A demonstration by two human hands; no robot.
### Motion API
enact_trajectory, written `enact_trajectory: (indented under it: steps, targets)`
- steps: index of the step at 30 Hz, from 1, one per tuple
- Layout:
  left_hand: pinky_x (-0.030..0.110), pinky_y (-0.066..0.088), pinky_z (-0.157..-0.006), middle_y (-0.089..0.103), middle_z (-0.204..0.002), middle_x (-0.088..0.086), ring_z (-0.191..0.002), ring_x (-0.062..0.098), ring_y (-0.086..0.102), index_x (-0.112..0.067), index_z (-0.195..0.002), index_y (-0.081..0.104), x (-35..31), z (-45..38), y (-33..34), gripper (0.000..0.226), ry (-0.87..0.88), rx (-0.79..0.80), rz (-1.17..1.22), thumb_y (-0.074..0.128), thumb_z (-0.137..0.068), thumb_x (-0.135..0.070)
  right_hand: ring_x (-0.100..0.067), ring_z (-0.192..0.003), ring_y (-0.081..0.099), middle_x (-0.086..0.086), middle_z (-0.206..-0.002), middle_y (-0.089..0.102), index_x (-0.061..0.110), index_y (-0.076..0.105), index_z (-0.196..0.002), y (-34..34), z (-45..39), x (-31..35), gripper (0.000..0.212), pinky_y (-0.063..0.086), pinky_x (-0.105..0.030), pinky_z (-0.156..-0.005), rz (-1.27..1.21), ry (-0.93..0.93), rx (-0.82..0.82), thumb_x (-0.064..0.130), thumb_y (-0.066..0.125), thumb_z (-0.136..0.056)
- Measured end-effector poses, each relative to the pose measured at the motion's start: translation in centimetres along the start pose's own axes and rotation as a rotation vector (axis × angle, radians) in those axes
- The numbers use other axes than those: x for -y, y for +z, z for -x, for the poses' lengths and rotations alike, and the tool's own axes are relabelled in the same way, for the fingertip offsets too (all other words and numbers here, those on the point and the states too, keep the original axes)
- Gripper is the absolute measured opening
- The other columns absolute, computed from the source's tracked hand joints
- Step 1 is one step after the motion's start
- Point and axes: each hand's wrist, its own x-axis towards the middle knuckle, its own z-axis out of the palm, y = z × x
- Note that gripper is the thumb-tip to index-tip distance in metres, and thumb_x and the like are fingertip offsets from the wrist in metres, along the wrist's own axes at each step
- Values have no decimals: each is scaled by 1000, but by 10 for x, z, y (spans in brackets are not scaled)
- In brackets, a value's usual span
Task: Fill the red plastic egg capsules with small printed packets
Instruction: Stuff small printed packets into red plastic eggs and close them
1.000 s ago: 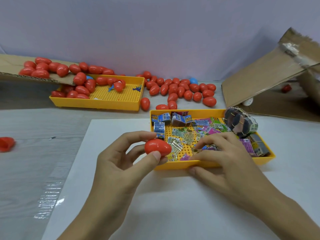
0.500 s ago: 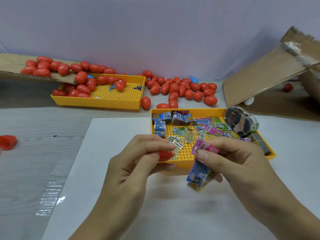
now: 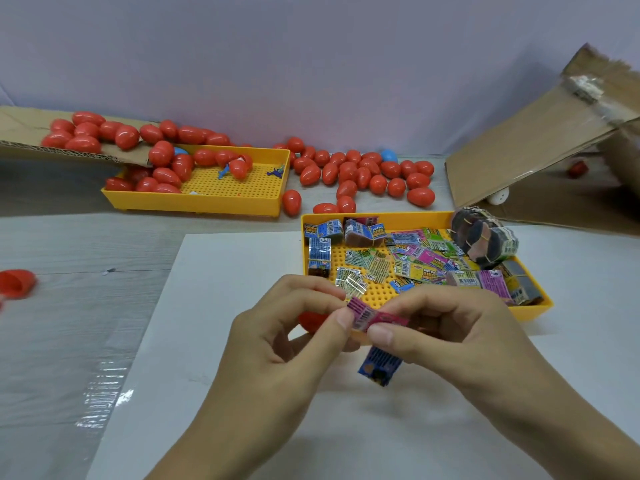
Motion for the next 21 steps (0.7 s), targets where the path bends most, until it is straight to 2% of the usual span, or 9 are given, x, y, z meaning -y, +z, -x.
enact_trajectory:
  steps: [4,7,10,11,13,15,18,21]
  targets:
    - [37,62,-71,67,-96,2,-86,33,68,-18,-79,75,1,0,0,21,-15,-50,26,67,-77,-37,-26,-70,56,4,-80,69,36,77,-94,-2,1,2,34,48,-44,-60,88,-25,-33,36,84,-61]
    - [41,62,-72,67,-97,4,-88,36,67,-16,-79,75,2,-1,-2,22,-15,-91,50,68,-76,-37,-11,-77,56,9,-97,69,38,73,-106,-4,2,5,46,45,-39,-60,73,-82,-45,33,85,-62]
    - [41,62,-72,67,-97,4,-88,35,67,-16,-79,76,1,-2,-2,22,-34,-67,77,68,-76,-36,-12,-82,63,6,-98,72,36,74,-104,-5,4,8,36,52,-36,-65,50,-114,25,40,75,-68]
    - [38,62,-71,67,-96,3,-86,33,68,-15,-78,76,1,-2,-1,22,-43,-46,92,68,-76,-36,-10,-80,66,5,-94,73,34,75,-102,-5,5,9,31,55,-30,-64,32,-112,52,40,73,-71]
    - [33,61,-70,66,-96,2,-79,26,69,-14,-77,75,0,-1,-1,22,-48,-3,89,68,-76,-34,-4,-69,65,5,-79,74,26,78,-92,-4,5,10,21,51,-15,-59,9,-98,88,35,73,-75]
    - [28,60,-68,66,-96,-1,-77,22,69,-15,-78,76,-1,0,1,21,-37,9,71,68,-76,-34,-3,-58,60,5,-65,69,22,78,-80,-3,3,11,8,45,-10,-54,23,-54,105,28,76,-76]
    - [21,57,-70,64,-97,-3,-84,17,67,-20,-82,76,-1,1,2,15,74,-79,-55,71,-76,-32,-12,-54,54,-2,-59,64,20,79,-74,-4,1,7,11,41,-15,-48,-25,44,52,28,72,-73]
    - [23,58,-76,59,-106,5,-91,17,66,-15,-94,74,-2,1,1,23,340,-140,-328,77,-75,-29,-14,-51,43,-8,-58,54,15,80,-75,-2,0,6,17,31,-19,-42,-135,219,-10,27,84,-64]
